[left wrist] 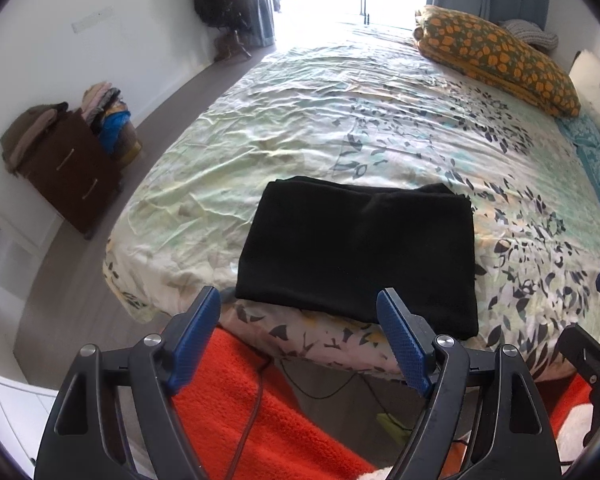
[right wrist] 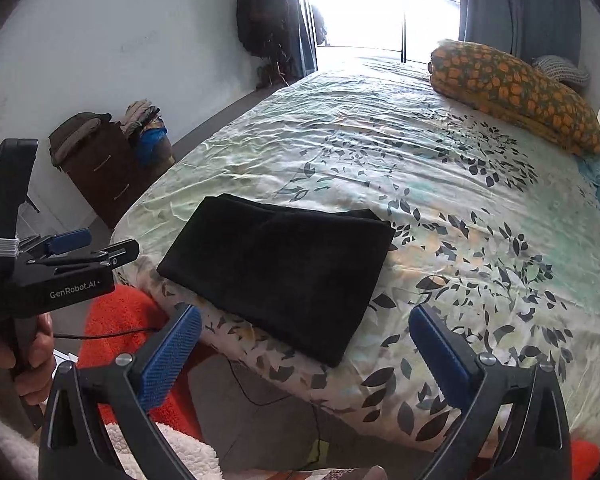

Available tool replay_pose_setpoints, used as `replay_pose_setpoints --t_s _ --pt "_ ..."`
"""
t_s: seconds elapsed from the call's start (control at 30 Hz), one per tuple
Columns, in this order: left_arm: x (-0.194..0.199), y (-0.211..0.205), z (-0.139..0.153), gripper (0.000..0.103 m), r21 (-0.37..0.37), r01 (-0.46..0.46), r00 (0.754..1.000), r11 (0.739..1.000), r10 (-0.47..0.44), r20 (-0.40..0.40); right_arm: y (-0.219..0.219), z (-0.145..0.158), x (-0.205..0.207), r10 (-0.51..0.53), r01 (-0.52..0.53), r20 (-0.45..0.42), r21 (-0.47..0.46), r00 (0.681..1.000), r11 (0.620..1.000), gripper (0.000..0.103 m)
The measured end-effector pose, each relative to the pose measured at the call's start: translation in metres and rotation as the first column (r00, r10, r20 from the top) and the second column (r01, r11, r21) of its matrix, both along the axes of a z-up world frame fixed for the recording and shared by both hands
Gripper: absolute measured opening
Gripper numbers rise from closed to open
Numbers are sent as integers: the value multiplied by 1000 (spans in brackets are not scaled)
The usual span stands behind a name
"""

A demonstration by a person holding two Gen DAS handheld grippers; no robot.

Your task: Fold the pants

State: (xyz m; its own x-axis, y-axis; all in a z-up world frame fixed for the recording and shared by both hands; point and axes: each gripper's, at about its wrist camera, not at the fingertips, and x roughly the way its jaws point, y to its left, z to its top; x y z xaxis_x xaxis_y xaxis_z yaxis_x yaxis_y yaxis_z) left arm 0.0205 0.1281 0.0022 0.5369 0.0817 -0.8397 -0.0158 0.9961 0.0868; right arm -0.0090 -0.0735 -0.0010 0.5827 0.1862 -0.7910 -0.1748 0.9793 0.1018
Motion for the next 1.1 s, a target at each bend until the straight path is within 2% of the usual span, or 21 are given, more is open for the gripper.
replay_pose_setpoints --t_s 0.07,0.13,0.37,0.93,1.1 --pt "-1 -3 -1 82 48 -10 1000 999 10 3 3 -1 -1 1 -1 -5 -2 1000 1000 103" --pt "-1 -2 -2 82 56 -8 1000 998 8 3 4 0 -1 2 -2 1 -8 1000 1000 103" --pt "-4 4 5 82 23 -23 999 999 23 24 5 -1 1 -6 6 -8 -22 1000 1000 103" --pt "-5 4 2 82 30 -17 1000 999 17 16 9 -3 2 0 0 -3 -37 1000 999 103" --pt "-7 7 2 83 -6 -11 1000 1000 12 21 11 -2 4 6 -6 4 -38 1000 999 103"
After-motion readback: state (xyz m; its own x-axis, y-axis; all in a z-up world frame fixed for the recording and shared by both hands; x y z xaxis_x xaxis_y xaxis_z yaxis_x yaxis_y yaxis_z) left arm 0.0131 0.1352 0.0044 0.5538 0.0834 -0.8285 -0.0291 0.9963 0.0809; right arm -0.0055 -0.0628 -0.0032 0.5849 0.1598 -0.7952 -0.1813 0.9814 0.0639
